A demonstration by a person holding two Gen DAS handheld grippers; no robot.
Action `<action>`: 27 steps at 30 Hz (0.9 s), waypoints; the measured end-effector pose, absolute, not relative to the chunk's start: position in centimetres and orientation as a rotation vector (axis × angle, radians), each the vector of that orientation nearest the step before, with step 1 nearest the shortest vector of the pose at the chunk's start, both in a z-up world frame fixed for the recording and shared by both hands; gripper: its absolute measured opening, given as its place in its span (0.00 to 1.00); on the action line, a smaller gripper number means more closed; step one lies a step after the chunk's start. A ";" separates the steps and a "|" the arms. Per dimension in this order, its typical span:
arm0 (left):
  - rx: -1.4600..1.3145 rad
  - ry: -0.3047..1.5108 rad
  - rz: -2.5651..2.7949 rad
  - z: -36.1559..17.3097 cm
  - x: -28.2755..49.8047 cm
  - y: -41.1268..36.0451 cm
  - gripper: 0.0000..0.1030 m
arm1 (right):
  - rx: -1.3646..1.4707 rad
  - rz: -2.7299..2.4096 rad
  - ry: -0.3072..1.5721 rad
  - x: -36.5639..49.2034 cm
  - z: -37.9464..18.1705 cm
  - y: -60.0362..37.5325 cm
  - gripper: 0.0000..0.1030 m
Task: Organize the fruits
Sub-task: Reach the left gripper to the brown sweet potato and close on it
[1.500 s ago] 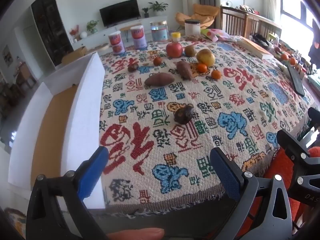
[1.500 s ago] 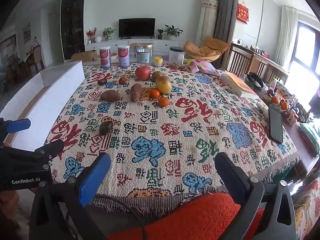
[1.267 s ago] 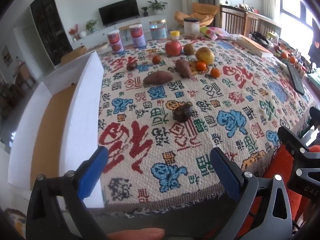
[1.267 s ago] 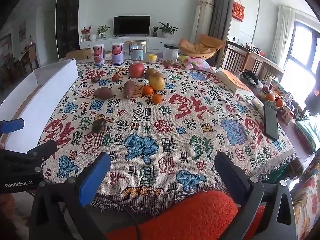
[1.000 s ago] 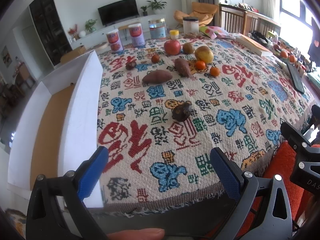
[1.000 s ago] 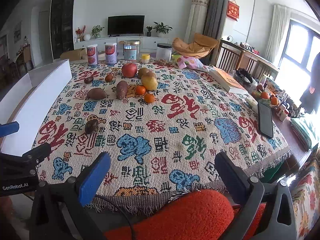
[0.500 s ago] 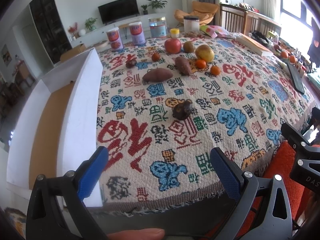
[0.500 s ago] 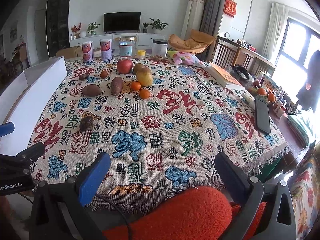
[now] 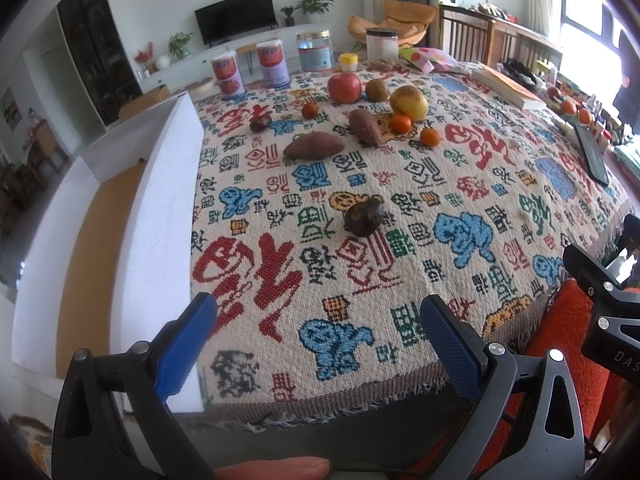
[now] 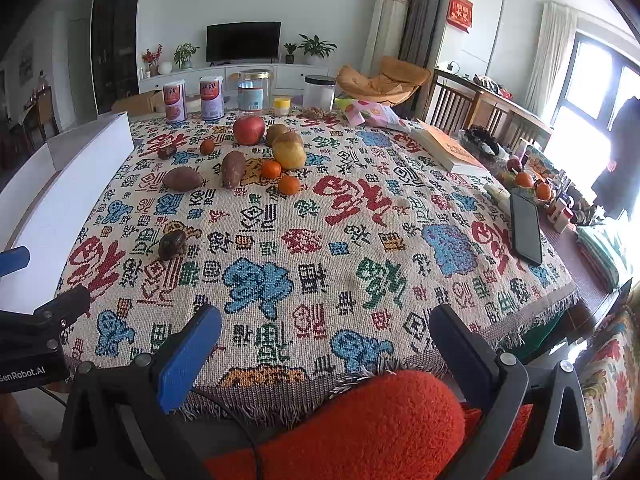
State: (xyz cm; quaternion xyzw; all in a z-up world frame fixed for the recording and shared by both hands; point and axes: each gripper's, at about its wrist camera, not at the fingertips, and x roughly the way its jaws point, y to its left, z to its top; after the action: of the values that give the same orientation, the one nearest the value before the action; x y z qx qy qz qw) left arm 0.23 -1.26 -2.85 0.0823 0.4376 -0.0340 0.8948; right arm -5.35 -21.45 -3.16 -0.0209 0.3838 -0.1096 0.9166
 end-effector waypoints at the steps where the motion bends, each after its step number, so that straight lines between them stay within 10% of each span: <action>1: 0.166 0.908 -0.067 -2.8 0.5 -1.0 0.99 | -0.044 -0.226 0.785 -5.4 -3.2 -21.5 1.00; 27: -0.066 1.002 0.117 -12.7 16.3 4.7 1.00 | 0.136 -0.284 0.920 12.7 -11.9 -32.3 1.00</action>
State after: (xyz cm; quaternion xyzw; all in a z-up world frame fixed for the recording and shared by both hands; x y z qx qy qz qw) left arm 16.31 4.73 -12.65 -0.0317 0.4800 0.0558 0.8749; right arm 12.65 -32.25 -11.91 0.0656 0.4420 -0.1363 0.8842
